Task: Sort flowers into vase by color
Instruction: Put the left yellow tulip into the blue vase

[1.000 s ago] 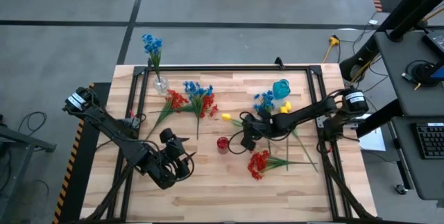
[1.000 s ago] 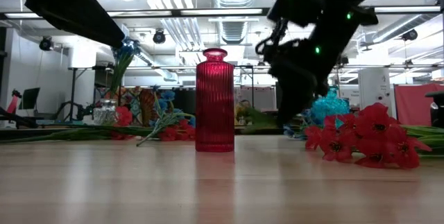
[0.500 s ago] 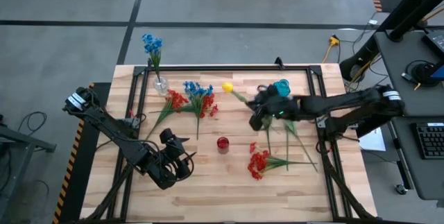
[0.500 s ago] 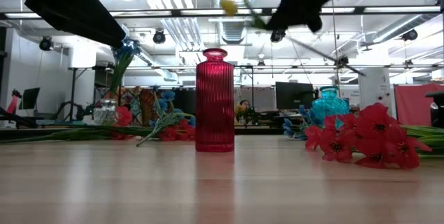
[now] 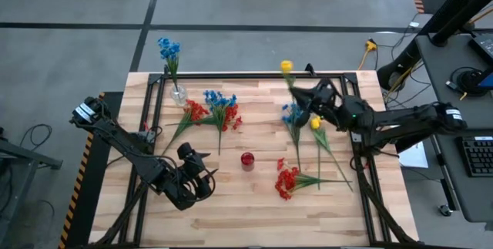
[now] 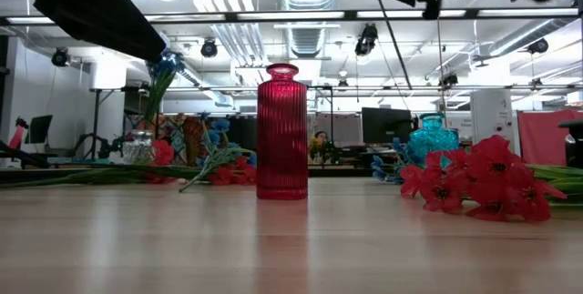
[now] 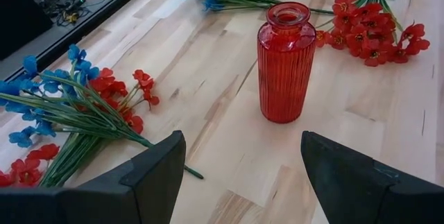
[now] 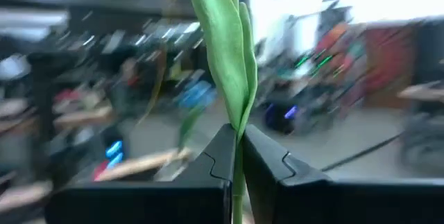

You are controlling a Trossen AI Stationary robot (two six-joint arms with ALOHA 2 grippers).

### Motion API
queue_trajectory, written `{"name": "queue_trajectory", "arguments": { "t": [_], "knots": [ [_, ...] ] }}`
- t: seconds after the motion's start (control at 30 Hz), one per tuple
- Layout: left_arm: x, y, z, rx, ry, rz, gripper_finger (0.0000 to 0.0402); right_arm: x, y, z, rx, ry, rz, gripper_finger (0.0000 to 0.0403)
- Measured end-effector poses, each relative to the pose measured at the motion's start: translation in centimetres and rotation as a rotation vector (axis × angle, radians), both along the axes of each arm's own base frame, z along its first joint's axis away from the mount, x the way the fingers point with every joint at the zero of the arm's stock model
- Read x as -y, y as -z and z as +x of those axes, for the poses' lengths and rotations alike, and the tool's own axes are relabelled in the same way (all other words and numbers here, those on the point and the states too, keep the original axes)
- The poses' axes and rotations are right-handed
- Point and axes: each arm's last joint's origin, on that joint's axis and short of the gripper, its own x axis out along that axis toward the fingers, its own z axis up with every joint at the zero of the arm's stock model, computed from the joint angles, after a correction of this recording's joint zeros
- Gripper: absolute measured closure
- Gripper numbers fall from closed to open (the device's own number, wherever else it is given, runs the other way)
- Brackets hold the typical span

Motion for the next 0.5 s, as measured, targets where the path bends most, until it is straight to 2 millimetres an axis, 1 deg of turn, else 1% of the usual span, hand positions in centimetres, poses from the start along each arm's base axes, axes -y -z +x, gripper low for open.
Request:
{"name": "queue_trajectory", "arguments": {
  "t": [0.17, 0.23, 0.33, 0.5],
  "knots": [
    [0.0, 0.0, 0.0, 0.01, -0.007, 0.012, 0.0134, 1.6, 0.9, -1.9, 0.151, 0.186, -0.069, 0.039],
    [0.0, 0.0, 0.0, 0.013, -0.01, 0.017, 0.0134, 2.2, 1.1, -2.5, 0.174, 0.304, -0.057, 0.039],
    [-0.1, -0.1, 0.0, 0.022, -0.016, 0.035, 0.0134, 3.3, 1.3, -3.2, 0.161, 0.484, -0.033, 0.039],
    [-0.2, -0.1, 0.1, 0.022, -0.018, 0.042, 0.0134, 4.6, 1.2, -3.9, 0.175, 0.572, -0.036, 0.039]
  ]
}}
